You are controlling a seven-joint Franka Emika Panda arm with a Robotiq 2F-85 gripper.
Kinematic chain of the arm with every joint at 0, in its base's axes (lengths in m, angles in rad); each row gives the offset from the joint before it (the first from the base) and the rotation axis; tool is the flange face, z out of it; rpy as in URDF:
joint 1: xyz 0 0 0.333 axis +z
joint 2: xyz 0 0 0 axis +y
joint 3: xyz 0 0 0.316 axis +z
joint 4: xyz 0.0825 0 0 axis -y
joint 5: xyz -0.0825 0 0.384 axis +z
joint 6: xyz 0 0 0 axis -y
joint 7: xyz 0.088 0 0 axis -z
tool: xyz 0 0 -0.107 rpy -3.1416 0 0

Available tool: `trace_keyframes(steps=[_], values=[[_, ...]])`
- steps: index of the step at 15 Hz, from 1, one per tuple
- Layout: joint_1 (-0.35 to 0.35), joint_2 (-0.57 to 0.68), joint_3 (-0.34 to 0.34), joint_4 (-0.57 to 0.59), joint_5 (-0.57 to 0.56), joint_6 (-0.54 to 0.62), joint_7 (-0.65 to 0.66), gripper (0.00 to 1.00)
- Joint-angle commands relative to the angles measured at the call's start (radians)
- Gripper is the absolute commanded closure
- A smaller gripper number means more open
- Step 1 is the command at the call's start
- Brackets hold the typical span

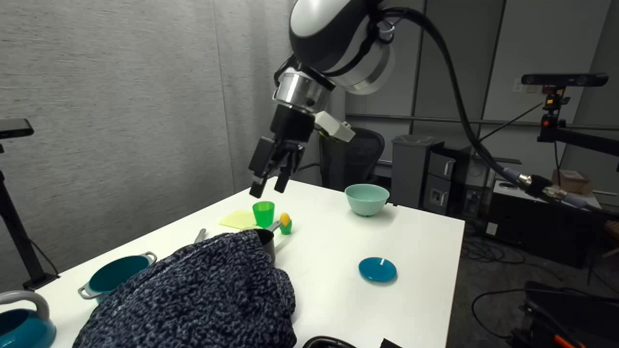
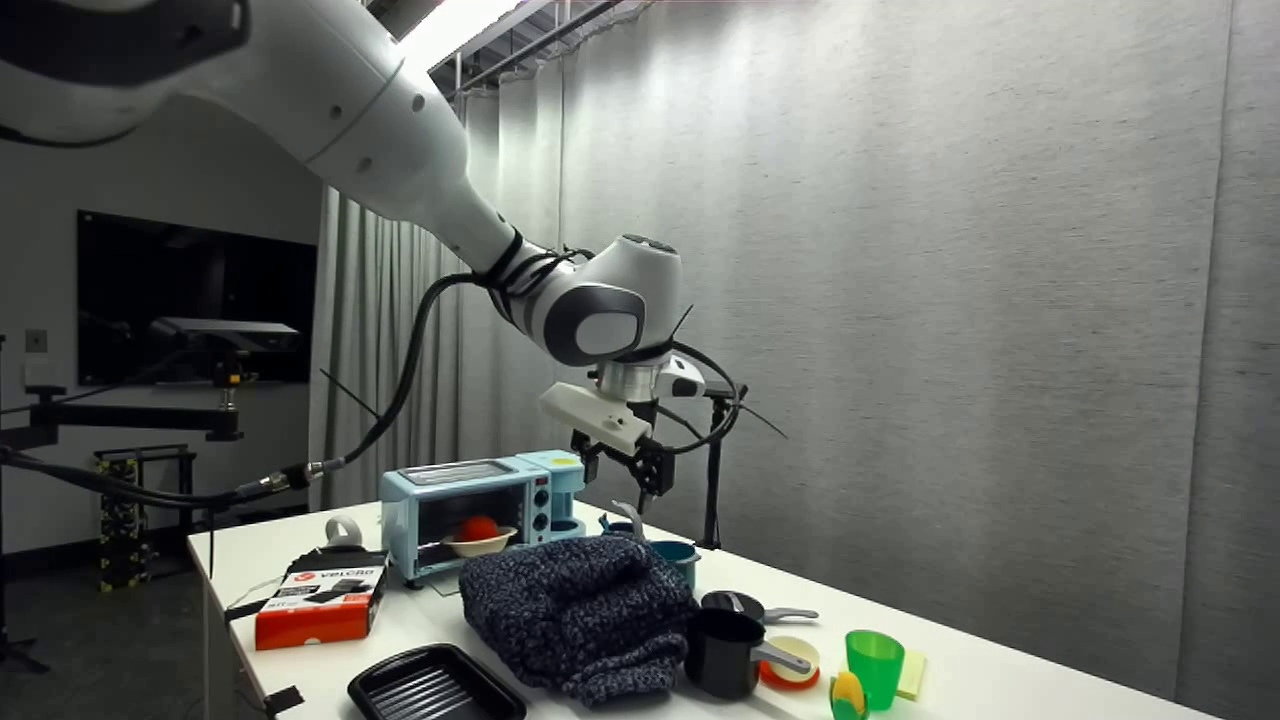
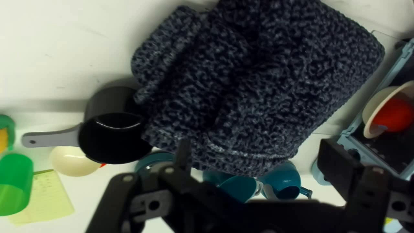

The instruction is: Move the blanket to the right

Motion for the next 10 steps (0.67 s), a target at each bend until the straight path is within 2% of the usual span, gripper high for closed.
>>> trace_keyframes(steps=[1,6,10], values=[[-0.053,0.174,0.097,0.213,0.078,-0.039,-0.028,0.0],[-0.044,0.323,0.169,0.359,0.031,-0.046,0.008,0.0],[-0.048,0.382,0.191,0.385,0.015,-0.074,0.011,0.0]])
